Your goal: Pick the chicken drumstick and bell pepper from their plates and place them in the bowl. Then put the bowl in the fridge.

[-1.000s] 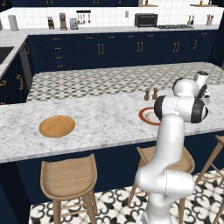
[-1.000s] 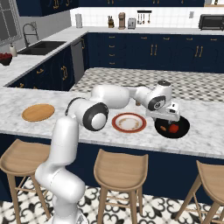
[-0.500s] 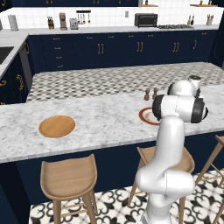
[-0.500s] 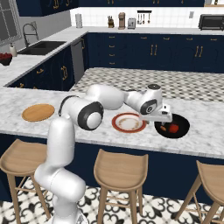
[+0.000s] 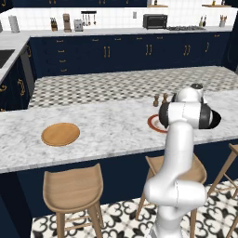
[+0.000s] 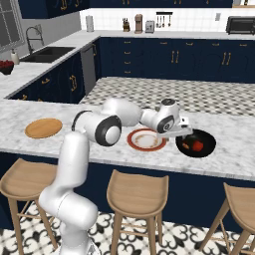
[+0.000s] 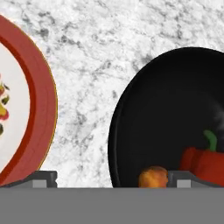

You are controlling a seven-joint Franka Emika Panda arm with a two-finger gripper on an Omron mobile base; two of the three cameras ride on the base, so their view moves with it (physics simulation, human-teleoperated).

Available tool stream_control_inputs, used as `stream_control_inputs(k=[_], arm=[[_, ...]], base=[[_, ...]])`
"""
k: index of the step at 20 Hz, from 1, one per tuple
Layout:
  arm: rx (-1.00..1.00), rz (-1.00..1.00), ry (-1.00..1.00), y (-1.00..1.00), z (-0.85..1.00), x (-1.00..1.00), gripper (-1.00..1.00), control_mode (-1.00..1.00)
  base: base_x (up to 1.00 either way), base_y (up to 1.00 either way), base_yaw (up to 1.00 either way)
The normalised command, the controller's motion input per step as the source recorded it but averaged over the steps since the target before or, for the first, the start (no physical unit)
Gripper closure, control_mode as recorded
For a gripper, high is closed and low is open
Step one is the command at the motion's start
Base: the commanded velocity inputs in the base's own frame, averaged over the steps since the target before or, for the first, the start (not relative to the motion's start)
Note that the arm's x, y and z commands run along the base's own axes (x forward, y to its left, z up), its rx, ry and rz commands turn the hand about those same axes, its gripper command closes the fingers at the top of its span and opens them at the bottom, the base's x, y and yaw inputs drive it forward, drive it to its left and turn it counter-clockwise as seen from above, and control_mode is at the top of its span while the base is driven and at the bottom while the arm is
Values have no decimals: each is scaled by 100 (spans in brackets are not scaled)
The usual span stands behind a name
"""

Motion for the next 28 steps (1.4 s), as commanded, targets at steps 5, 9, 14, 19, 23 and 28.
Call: stream_control_inputs(k=[5,9,14,19,23,28], arm=[[-11,12,0,-47,-15,20,-100,-100],[-1,8,0,-27,-17,10,-100,-100],[0,8,0,0,-23,5,-100,-100],[0,8,1,3,-29,8,-100,-100],[0,4,3,0,-25,0,100,-100],[0,1,7,0,-18,0,100,-100]], base=[[0,0,0],[0,0,0],[0,0,0],[0,0,0],[0,0,0],[0,0,0]])
